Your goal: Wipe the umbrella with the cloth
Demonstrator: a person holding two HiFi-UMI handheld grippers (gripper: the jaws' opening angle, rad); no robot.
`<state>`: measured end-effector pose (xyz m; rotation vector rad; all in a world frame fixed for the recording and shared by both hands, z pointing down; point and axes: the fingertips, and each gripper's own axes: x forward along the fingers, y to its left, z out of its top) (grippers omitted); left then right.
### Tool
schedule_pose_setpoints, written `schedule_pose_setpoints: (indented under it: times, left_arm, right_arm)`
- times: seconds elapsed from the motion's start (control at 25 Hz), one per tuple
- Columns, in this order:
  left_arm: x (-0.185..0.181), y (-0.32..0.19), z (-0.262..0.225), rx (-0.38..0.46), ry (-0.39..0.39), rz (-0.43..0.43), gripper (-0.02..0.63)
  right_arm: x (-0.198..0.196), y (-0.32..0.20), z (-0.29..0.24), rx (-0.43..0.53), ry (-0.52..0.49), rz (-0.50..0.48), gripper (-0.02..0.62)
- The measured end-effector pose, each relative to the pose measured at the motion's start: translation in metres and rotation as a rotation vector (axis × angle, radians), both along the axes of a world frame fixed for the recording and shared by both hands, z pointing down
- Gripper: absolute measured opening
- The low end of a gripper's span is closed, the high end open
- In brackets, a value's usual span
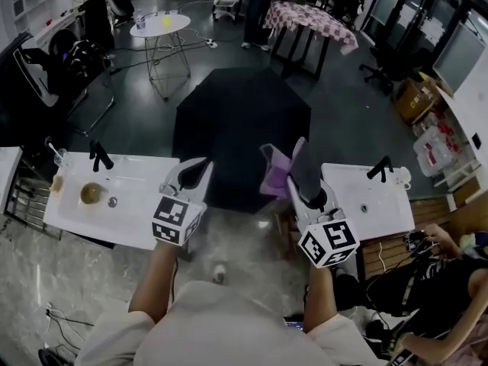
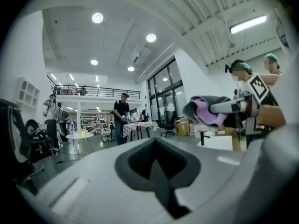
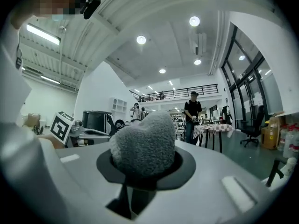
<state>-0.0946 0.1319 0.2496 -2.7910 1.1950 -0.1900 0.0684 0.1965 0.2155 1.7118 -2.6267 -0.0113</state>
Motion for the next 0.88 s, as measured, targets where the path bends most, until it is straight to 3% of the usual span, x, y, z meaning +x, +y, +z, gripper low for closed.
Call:
schedule_pose_setpoints:
  times: [0.48, 0.88]
  left_arm:
    - [0.008, -0.089, 0.036, -0.115, 0.036, 0.033, 0.003]
    - [0.03, -0.138, 0.06, -0.153, 0.016, 0.049, 0.003]
  right_arm:
    - [-0.004, -0.098, 0.036, -0.088, -0.012, 0.022, 0.112]
    - [0.016, -0.147, 0.06, -0.119, -0.031, 0.036, 0.117]
